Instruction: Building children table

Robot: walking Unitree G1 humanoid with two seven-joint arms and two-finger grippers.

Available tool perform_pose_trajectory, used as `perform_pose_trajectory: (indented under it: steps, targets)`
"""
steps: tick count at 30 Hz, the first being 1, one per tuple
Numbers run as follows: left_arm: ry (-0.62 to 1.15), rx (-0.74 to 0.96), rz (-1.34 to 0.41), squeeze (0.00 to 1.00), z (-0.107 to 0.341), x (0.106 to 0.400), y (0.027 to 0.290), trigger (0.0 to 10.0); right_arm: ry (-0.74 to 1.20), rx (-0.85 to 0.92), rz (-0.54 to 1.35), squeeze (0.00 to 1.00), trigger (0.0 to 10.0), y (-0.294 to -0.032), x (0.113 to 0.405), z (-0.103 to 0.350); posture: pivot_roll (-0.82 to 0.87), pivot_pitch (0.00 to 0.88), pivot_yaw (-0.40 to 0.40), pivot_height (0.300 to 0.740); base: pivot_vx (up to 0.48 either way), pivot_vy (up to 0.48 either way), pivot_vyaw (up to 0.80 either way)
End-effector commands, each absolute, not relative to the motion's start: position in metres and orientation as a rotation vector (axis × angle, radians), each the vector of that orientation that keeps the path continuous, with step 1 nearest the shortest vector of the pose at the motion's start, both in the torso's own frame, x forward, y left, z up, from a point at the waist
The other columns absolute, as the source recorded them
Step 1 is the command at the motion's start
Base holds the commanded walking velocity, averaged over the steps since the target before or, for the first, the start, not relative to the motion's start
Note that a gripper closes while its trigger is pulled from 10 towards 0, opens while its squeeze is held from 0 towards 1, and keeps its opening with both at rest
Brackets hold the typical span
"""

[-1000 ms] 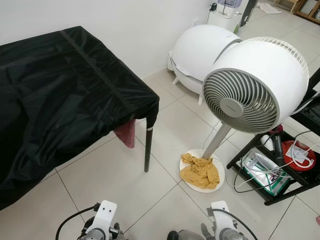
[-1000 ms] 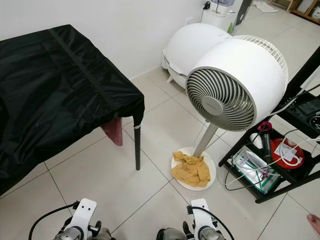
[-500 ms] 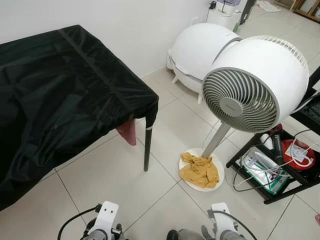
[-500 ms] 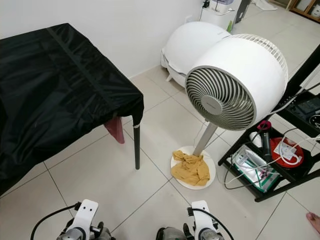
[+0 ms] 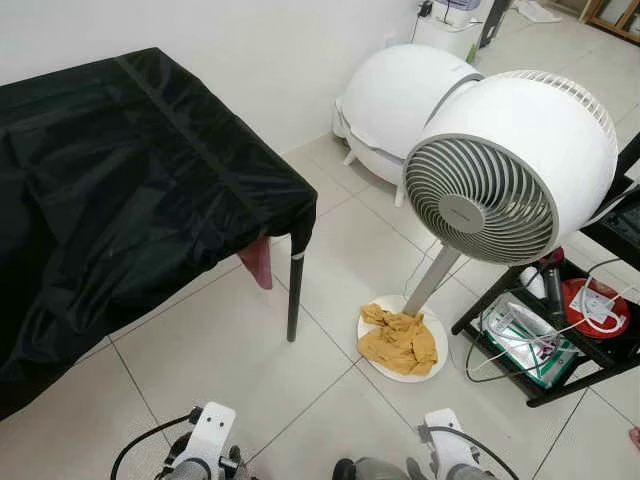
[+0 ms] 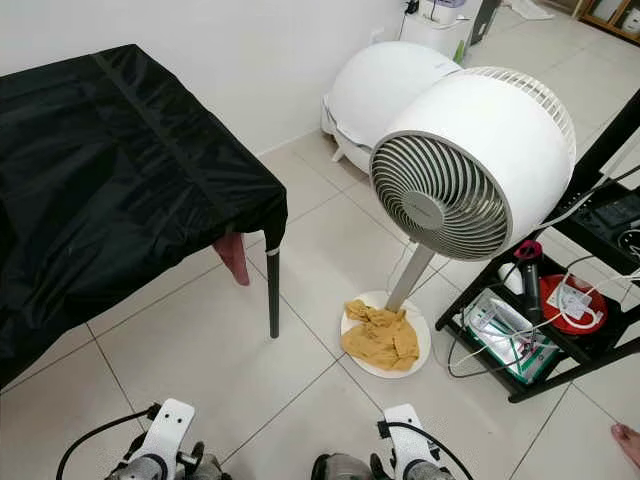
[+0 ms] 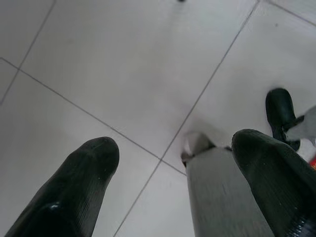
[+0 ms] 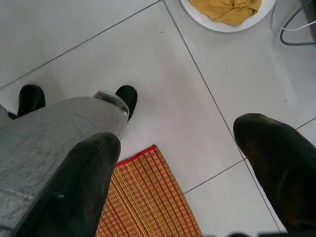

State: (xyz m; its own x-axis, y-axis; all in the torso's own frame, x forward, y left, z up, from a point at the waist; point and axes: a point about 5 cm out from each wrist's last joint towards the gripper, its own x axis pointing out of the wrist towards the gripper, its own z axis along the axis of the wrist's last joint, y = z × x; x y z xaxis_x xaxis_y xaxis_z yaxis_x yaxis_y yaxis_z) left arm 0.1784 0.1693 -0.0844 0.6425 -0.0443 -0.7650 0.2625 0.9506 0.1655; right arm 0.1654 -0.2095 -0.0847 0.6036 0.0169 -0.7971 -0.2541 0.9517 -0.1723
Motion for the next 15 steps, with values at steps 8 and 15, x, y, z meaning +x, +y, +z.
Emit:
perform_pose_trajectory:
  steps: [8,15]
  targets:
    - [0.860,0.206,-0.156,0.00,-0.079,0.191,0.174,10.0,0.867,-0.250,0.166,0.00,10.0,-0.204,0.180,-0.079,0.08,0.050,-0.024,0.740,0.000,0.000,0.00]
    - [0.846,0.197,-0.157,0.00,-0.076,0.195,0.179,10.0,0.873,-0.244,0.173,0.00,10.0,-0.198,0.178,-0.081,0.08,0.049,-0.014,0.740,0.000,0.000,0.00]
